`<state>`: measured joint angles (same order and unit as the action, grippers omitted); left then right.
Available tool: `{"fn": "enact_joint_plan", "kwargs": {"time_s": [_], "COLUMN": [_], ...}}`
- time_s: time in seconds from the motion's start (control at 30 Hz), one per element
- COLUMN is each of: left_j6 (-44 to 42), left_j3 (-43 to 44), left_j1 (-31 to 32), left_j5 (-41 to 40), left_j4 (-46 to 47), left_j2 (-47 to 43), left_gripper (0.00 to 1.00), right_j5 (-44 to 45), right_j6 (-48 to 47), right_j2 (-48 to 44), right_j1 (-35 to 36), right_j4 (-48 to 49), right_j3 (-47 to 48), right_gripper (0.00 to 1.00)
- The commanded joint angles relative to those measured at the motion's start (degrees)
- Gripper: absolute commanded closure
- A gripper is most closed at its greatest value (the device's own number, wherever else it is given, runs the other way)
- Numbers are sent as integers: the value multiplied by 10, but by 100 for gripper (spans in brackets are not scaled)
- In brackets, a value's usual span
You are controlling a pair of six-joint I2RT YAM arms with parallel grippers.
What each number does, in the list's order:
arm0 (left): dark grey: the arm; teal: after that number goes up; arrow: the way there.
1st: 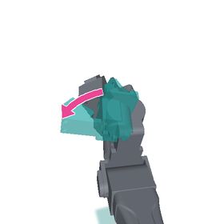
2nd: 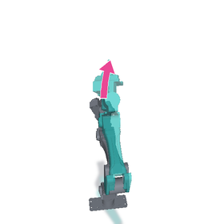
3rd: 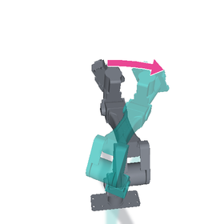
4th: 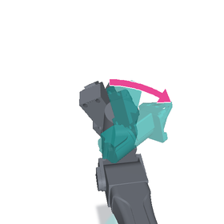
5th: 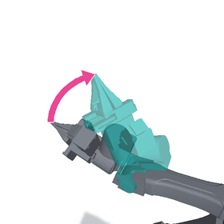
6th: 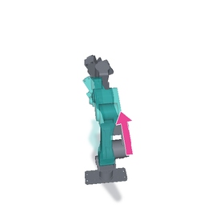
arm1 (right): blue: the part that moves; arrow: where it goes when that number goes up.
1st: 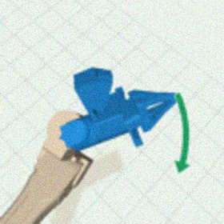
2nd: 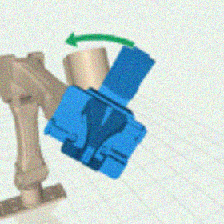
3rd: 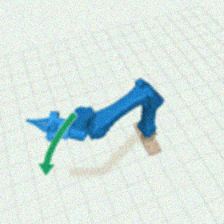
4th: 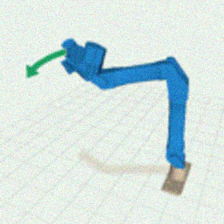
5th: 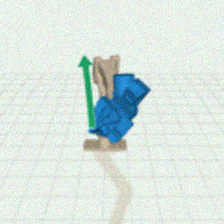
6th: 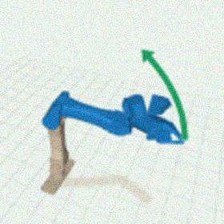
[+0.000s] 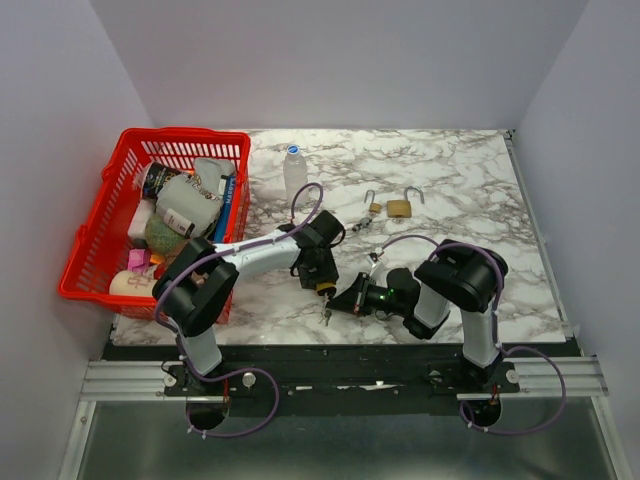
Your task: Unlock with the key
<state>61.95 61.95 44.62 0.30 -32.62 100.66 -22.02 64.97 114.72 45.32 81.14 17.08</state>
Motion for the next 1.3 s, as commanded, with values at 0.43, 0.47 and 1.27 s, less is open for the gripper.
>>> {"fn": "enact_joint_plan", "kwargs": {"time_s": [0.43,0.47,1.27], "left_j6": [-10,-10,4], "left_j3": [-39,-38,-58], "left_j1": [16,15,59], "left_j5": [42,39,56], "left_j4": [-64,-66,-65], "left_j2": [26,24,12], "left_gripper": [100,100,100], "right_j5": [251,253,286], "right_j6": [-78,-78,-117], "right_j2": [39,39,29], "right_j1": [-24,-24,-20], "right_j4": [-1,0,-21], "right_j3": [24,24,51], "right_gripper": [99,99,99]}}
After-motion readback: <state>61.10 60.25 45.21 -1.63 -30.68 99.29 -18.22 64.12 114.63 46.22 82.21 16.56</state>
